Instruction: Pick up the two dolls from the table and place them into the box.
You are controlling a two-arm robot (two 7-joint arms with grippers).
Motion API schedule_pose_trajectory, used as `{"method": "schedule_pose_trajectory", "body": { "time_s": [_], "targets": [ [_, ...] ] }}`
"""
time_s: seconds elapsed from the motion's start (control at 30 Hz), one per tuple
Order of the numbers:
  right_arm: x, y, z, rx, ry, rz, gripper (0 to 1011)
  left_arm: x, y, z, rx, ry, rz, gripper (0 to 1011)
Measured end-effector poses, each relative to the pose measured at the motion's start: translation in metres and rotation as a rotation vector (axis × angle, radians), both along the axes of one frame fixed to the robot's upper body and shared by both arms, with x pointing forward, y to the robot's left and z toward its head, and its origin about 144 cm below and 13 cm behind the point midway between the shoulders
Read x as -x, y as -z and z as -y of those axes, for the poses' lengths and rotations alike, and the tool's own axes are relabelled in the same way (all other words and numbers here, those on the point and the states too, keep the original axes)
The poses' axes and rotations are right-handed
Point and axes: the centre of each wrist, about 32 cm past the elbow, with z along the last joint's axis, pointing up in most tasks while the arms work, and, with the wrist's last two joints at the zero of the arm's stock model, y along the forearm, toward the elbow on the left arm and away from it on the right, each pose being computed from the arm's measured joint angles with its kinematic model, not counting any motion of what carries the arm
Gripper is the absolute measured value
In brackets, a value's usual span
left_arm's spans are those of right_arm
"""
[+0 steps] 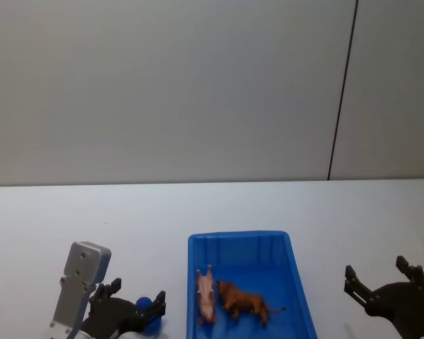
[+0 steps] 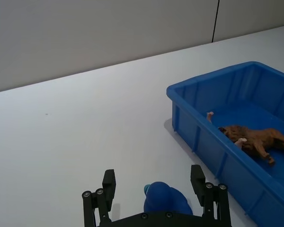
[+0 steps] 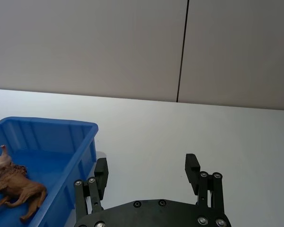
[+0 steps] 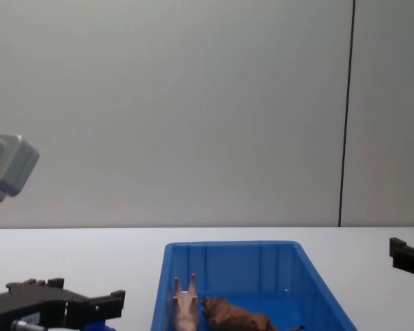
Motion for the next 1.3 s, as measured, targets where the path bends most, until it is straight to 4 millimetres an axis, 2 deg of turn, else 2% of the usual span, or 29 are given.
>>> {"method": "schedule_pose_trajectory", "body": {
  "time_s": [0.27, 0.37, 0.53, 0.83, 0.9, 0.93, 1.0, 1.03, 1.3],
  "targets": [
    [0.000, 0.000, 0.000, 0.000, 0.000, 0.000, 1001, 0.001, 0.007, -0.001, 0.012, 0.000, -0.025, 1001],
    [0.000, 0.000, 0.000, 0.000, 0.000, 0.000, 1001, 0.001, 0.009, -0.002, 0.015, 0.002, -0.033, 953],
    [0.000, 0.000, 0.000, 0.000, 0.000, 0.000, 1001, 0.001, 0.012, -0.003, 0.019, 0.008, -0.041, 834],
    [0.000, 0.000, 0.000, 0.000, 0.000, 0.000, 1001, 0.001, 0.018, -0.005, 0.026, 0.018, -0.046, 539],
    [0.000, 0.000, 0.000, 0.000, 0.000, 0.000, 1001, 0.001, 0.019, -0.005, 0.029, 0.021, -0.046, 518],
    [0.000, 0.000, 0.000, 0.000, 0.000, 0.000, 1001, 0.000, 0.019, -0.005, 0.030, 0.022, -0.046, 442],
    [0.000, 0.000, 0.000, 0.000, 0.000, 0.000, 1001, 0.000, 0.020, -0.005, 0.032, 0.024, -0.046, 392],
    [0.000, 0.000, 0.000, 0.000, 0.000, 0.000, 1001, 0.000, 0.020, -0.005, 0.034, 0.027, -0.045, 332],
    [0.000, 0.000, 0.000, 0.000, 0.000, 0.000, 1001, -0.004, 0.023, -0.004, 0.045, 0.042, -0.042, 254]
  ]
}}
